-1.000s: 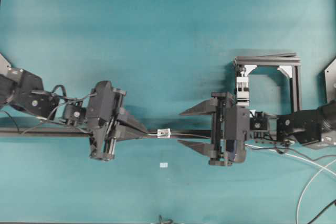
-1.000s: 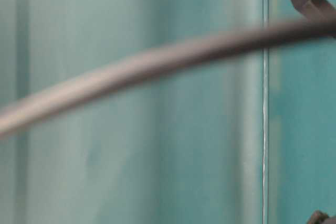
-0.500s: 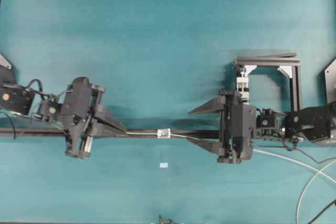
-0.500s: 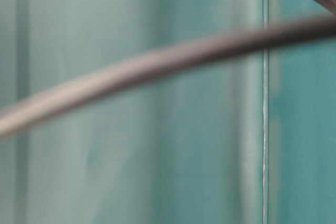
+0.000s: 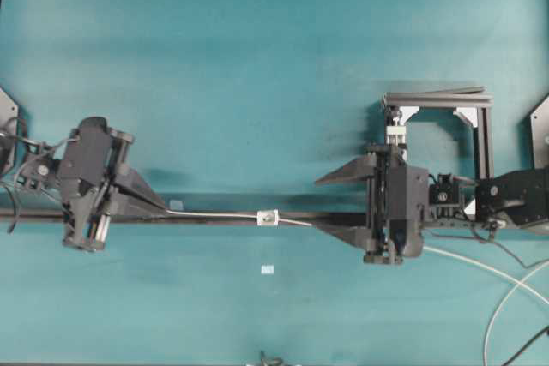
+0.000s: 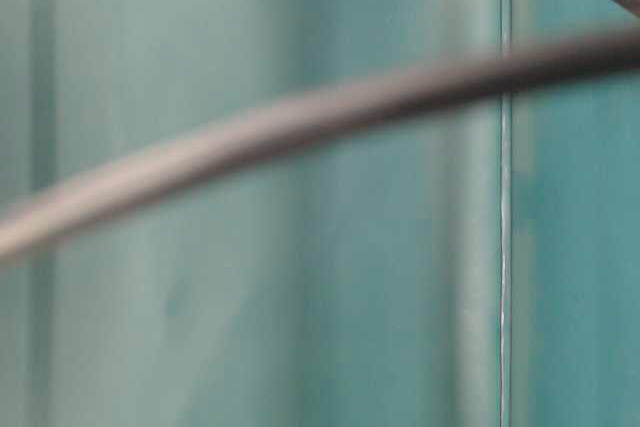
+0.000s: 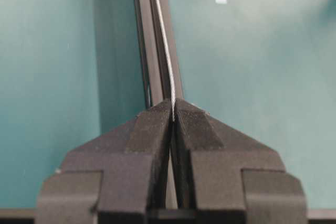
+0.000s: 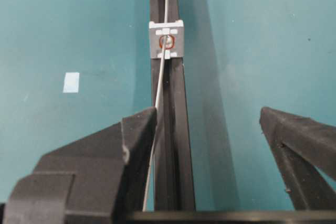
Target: Insert the wire through the hole in the metal fitting marked with a red label.
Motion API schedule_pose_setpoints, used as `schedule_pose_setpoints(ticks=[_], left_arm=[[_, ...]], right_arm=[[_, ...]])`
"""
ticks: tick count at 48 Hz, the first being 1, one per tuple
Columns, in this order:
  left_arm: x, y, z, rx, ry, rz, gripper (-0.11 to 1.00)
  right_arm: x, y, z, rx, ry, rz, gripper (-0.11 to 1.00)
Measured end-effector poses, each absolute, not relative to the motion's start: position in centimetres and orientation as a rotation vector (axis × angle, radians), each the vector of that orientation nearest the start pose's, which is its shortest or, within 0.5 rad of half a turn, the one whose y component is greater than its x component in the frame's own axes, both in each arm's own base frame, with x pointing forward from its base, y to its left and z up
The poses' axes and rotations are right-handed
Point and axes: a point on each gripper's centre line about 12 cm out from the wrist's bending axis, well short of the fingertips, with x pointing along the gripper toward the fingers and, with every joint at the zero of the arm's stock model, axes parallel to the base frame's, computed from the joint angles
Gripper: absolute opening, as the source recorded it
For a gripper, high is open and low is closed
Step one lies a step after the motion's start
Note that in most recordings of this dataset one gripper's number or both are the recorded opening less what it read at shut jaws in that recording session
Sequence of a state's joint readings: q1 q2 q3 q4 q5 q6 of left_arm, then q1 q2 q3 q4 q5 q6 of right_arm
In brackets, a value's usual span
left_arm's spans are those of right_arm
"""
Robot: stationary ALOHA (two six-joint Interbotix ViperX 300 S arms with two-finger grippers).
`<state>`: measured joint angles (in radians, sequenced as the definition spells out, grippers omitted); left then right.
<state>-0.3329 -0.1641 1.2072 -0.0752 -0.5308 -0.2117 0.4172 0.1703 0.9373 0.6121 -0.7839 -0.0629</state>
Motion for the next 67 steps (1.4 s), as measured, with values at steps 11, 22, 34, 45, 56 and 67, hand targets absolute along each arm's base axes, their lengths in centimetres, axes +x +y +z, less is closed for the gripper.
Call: schedule_pose_setpoints(ticks=[11, 22, 34, 45, 56, 67], left_arm=[[24.31, -8.29, 11.67, -0.169, 0.559, -0.227, -0.1], [24.26, -8.27, 11.61, -0.17, 0.562, -0.226, -0.1], [24.2, -8.46, 11.55, -0.16, 0.563, -0.238, -0.1], [24.19, -8.68, 11.32, -0.156, 0.575, -0.244, -0.09], [24.6, -8.84, 11.64, -0.178, 0.565, -0.241, 0.22], [24.62, -8.8, 11.64, -0.185, 0.566, -0.237, 0.86]], right_arm=[[33.16, 9.51, 9.95, 0.221, 0.381, -0.076, 0.87], [33.18, 9.46, 9.95, 0.221, 0.381, -0.077, 0.87], [33.18, 9.46, 9.95, 0.221, 0.381, -0.077, 0.87], [33.17, 9.51, 9.97, 0.221, 0.379, -0.076, 0.87], [33.21, 9.53, 9.99, 0.22, 0.38, -0.075, 0.87], [33.18, 9.46, 10.0, 0.222, 0.379, -0.077, 0.87]])
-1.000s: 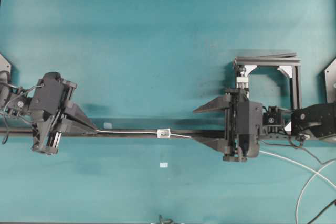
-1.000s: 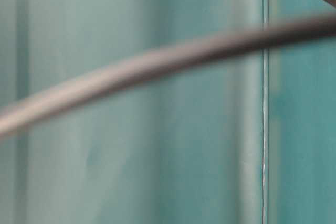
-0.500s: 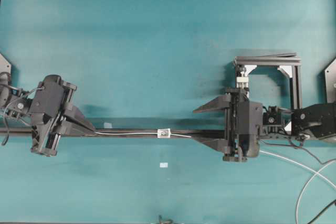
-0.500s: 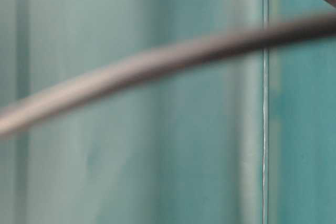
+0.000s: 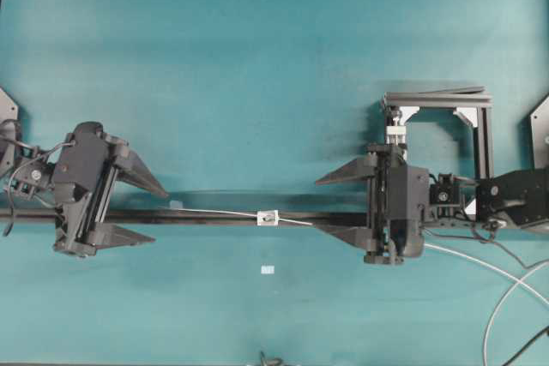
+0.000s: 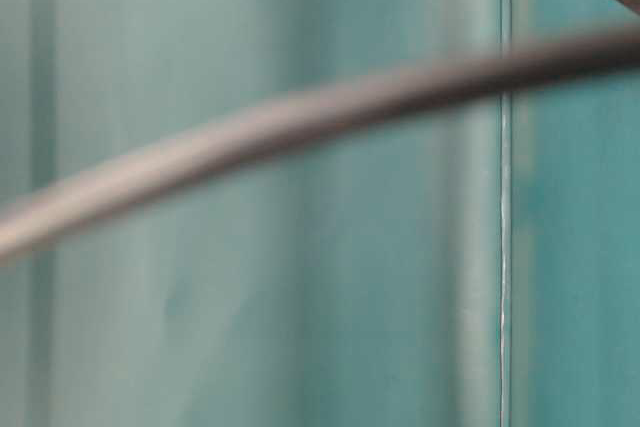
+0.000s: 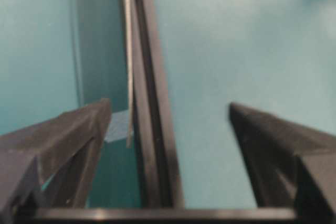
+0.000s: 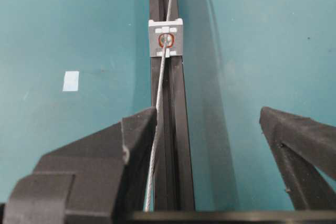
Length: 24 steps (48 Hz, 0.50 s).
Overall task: Insert the wire through the hole in the metal fitting marked with a red label.
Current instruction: 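Pull the wire leftward through the hole with the left gripper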
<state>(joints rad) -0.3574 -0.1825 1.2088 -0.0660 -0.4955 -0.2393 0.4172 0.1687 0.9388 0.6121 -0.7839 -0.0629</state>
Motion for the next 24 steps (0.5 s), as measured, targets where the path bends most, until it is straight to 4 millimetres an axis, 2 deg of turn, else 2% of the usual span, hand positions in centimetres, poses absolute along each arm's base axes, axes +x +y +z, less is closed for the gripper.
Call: schedule_pose_setpoints(ticks=[7, 13, 24], left_arm=[[24.8, -8.4, 11.8, -0.185, 0.559, -0.224, 0.86], [25.0, -7.8, 12.1, -0.186, 0.542, -0.206, 0.86], [24.9, -6.3, 12.5, -0.202, 0.521, -0.155, 0.86]], right_arm=[[33.2, 9.5, 10.1, 0.219, 0.375, -0.076, 0.87], [33.0, 9.4, 11.0, 0.222, 0.354, -0.07, 0.87], [31.6, 8.6, 12.3, 0.226, 0.33, -0.069, 0.87]])
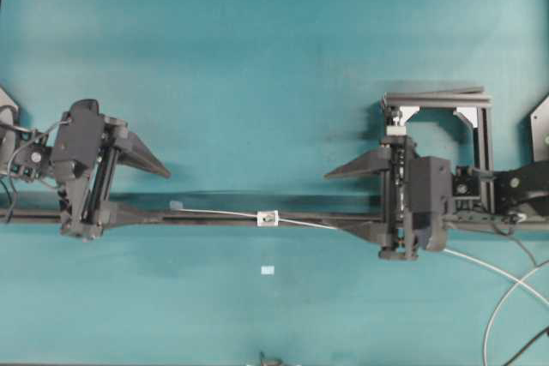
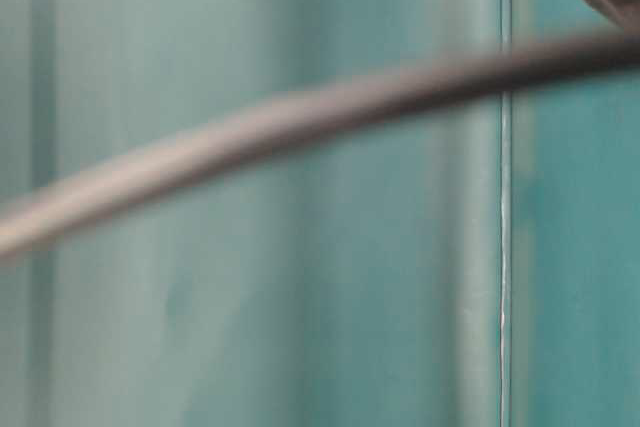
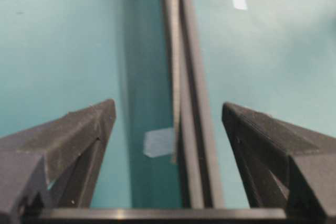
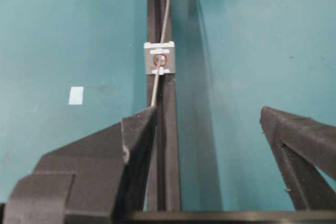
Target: Insert the wire through the hole in the metal fitting marked with a red label.
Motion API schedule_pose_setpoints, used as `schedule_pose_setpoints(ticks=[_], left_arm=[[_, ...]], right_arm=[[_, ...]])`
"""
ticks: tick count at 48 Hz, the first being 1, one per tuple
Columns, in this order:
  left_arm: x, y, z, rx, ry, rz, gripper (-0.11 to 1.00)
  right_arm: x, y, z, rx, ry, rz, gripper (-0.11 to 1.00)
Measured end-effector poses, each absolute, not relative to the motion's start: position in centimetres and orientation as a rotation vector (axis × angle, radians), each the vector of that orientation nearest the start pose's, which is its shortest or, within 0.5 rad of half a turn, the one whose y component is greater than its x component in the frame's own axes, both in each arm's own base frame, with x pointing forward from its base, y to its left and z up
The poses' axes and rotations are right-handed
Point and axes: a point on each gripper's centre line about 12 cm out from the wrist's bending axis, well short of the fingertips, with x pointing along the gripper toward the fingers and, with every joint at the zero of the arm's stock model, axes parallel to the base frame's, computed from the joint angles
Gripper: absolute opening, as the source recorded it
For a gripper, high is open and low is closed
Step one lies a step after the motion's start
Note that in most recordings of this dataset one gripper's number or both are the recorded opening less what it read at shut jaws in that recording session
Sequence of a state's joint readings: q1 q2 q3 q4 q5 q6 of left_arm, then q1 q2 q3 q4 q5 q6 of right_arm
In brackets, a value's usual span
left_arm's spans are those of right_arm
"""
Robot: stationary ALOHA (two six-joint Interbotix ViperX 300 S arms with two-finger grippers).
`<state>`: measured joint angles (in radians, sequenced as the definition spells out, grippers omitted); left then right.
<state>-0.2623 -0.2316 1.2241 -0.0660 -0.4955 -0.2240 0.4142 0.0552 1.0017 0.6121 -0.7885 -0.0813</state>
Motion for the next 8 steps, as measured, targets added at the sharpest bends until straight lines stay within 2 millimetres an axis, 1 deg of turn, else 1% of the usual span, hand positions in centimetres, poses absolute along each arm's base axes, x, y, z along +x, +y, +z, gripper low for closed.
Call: schedule_pose_setpoints(ticks=[8], left_arm=[[24.75, -5.35, 13.07, -0.212, 0.495, -0.125, 0.86]], right_arm=[[31.04, 7.58, 12.64, 0.228, 0.317, -0.092, 0.87]])
